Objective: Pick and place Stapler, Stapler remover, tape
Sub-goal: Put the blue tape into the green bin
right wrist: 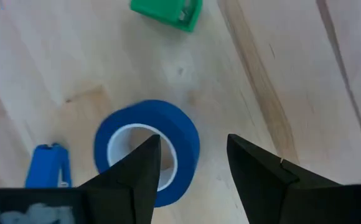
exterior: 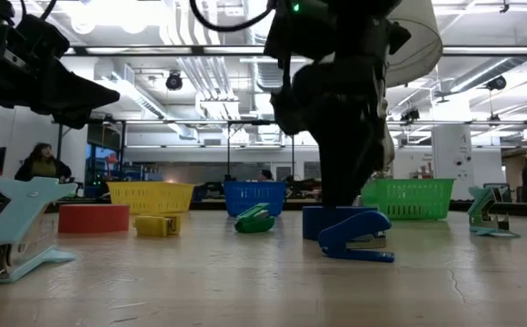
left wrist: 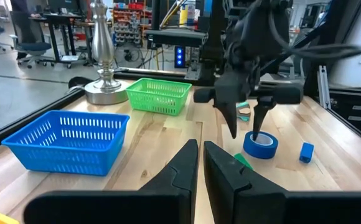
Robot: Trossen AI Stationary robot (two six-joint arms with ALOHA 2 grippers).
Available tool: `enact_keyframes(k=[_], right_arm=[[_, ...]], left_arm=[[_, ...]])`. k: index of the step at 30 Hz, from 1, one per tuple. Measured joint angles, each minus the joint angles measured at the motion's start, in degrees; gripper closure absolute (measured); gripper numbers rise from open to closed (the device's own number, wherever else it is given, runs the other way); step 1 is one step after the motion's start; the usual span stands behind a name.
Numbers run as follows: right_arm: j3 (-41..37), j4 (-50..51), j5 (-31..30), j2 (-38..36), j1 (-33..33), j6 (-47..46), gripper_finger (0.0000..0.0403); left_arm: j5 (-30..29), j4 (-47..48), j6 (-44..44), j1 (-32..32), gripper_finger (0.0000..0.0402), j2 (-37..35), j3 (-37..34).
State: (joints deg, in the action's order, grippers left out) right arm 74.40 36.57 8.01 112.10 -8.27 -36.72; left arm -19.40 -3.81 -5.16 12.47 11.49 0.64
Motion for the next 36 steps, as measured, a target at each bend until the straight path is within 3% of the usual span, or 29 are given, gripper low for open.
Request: enact_keyframes(k=[10,21,27,36], right_arm=[[0.3,1.0,-0.1,2.8,-1.2,-0.4,0.0222],[0.0,4.1,0.6,0.3,1.1,1.2,0.0368],[0.0,11.9,-1.1,-5.8,3.0,3.5,0.0368],[-1.5,23.3,-12.7,-17.8,11.4,6.0,0.036]], left_arm=[[0.0,0.0,0.0,0.0,0.0371,0.0,0.0],[0.0,0.0,0.0,0.0,0.0371,0.0,0.0],[0.0,0.0,0.0,0.0,0.0371,0.0,0.0],[0.0,0.0,0.0,0.0,0.0371,0.0,0.0]])
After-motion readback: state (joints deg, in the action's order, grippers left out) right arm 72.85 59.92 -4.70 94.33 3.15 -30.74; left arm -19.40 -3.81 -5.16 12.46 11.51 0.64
